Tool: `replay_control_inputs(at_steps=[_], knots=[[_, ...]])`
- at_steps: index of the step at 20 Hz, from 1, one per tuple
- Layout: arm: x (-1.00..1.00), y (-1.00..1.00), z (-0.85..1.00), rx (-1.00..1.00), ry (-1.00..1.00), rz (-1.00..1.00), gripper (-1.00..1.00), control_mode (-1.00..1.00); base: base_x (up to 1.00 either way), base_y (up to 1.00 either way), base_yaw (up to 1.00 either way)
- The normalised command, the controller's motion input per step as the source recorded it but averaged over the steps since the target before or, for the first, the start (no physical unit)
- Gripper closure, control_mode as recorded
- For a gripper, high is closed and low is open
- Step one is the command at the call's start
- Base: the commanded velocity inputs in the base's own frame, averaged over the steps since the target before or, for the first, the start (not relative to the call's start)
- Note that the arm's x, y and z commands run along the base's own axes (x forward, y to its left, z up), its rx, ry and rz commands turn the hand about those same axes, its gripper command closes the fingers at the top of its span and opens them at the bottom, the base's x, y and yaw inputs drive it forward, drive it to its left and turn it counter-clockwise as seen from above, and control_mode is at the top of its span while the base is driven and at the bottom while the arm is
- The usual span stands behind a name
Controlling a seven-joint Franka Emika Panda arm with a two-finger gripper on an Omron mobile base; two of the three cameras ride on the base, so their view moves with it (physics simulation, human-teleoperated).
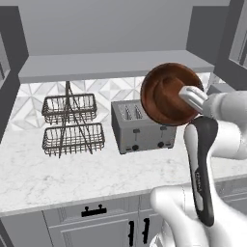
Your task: Pick up the bowls on the counter and stack them on top of one another in the open cabinet. Place the smaller bowl on top of the larger bowl.
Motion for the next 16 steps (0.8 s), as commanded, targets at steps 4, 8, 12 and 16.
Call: replay_control_inputs(at_steps=[4, 8, 12, 16], knots=[[0.55, 0.00, 1.00, 0.00, 0.13, -0.14, 1.00, -1.00, 0.00, 0.00, 0.00], [0.85, 0.00, 0.83, 0.03, 0.35, -0.11, 1.00, -1.00, 0.00, 0.00, 0.00], [0.58, 0.00, 0.56, 0.03, 0.19, -0.07, 1.00, -1.00, 0.00, 0.00, 0.00], [0.02, -0.03, -0.06, 0.02, -0.02, 0.00, 1.00, -1.00, 0.00, 0.00, 0.00]])
